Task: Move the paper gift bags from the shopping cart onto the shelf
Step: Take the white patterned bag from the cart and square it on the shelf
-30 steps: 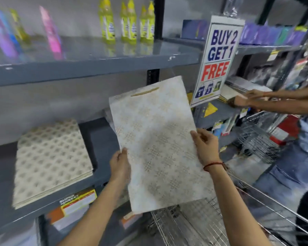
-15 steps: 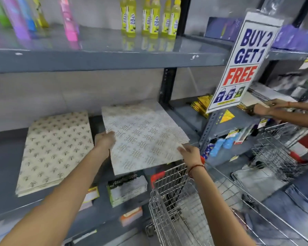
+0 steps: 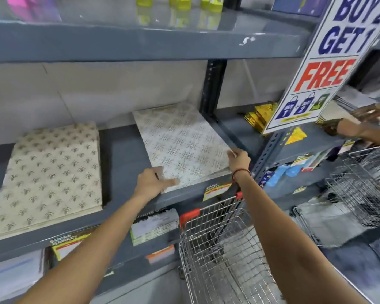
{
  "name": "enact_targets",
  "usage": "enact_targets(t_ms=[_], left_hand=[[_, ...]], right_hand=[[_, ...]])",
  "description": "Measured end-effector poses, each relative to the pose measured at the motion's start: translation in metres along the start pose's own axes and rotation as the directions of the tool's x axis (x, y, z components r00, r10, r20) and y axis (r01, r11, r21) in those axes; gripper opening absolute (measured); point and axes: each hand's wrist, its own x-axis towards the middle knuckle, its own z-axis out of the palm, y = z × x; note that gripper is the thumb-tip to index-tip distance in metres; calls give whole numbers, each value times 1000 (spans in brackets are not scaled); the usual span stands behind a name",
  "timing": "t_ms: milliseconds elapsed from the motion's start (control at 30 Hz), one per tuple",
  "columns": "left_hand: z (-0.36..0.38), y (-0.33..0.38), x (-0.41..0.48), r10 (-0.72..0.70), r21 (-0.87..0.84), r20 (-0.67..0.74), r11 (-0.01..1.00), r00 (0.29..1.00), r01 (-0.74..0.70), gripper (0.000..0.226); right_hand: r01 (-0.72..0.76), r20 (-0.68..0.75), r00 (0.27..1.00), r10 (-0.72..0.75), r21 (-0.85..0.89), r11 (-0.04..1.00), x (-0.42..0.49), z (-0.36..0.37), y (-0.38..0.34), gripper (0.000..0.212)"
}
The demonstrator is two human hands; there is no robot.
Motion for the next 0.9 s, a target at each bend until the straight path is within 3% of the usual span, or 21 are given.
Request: enact_targets(t_ms=[67, 233, 433, 667, 900], left_hand=[[0, 0, 3, 14, 167, 44, 986, 999, -21, 84], [-1, -1, 8, 44, 380, 69, 923, 997, -67, 97], [-2, 0, 9, 50, 395, 6, 918, 999, -48, 86], [18, -6, -12, 145, 435, -156, 898, 977, -64, 50], [19, -10, -19, 199, 479, -163, 872, 966, -99, 42]], right_hand=[[33, 9, 999, -33, -70, 997, 3, 6, 5, 33], [140, 12, 990, -143, -296, 945, 1, 10, 13, 35], [191, 102, 981, -163, -427, 884, -1, 4, 17, 31], [188, 82, 982, -170, -451, 873, -10, -3, 24, 29], [247, 171, 967, -189, -444, 861, -13, -15, 36, 30]])
